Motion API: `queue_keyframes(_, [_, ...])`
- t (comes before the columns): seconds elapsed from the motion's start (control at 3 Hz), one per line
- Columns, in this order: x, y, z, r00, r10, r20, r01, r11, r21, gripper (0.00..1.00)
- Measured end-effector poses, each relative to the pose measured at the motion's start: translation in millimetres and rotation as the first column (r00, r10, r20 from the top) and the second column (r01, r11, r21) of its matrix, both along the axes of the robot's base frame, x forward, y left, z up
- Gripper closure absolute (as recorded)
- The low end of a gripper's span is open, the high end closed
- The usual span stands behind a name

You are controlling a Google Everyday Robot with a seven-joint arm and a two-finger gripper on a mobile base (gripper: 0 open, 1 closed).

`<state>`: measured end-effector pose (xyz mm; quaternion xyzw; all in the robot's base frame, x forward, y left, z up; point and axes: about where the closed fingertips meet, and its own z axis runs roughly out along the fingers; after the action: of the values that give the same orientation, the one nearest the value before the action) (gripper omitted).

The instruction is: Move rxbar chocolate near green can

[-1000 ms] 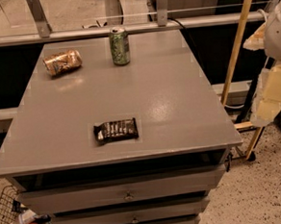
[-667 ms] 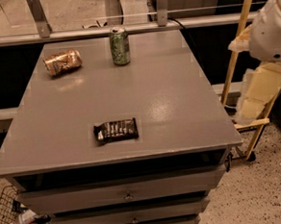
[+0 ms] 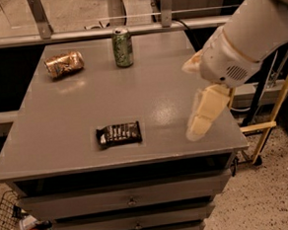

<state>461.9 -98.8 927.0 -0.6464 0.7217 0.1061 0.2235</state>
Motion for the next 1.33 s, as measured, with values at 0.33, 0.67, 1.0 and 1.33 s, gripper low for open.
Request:
queue_keyframes(0.33, [2.0, 10.5, -2.6, 1.0, 0.006, 0.006, -0.006, 1.0, 0.023, 0.0])
queue_keyframes(0.67, [1.9, 10.3, -2.8, 1.0, 0.006, 0.005, -0.006, 1.0, 0.023, 0.0])
queue_keyframes(1.0, [13.8, 29.8, -20.0, 0.9992, 0.035, -0.019, -0.033, 0.995, 0.094, 0.0])
queue_keyframes(1.33, [23.0, 63.0, -35.7, 0.9963, 0.081, -0.029, -0.075, 0.984, 0.163, 0.0])
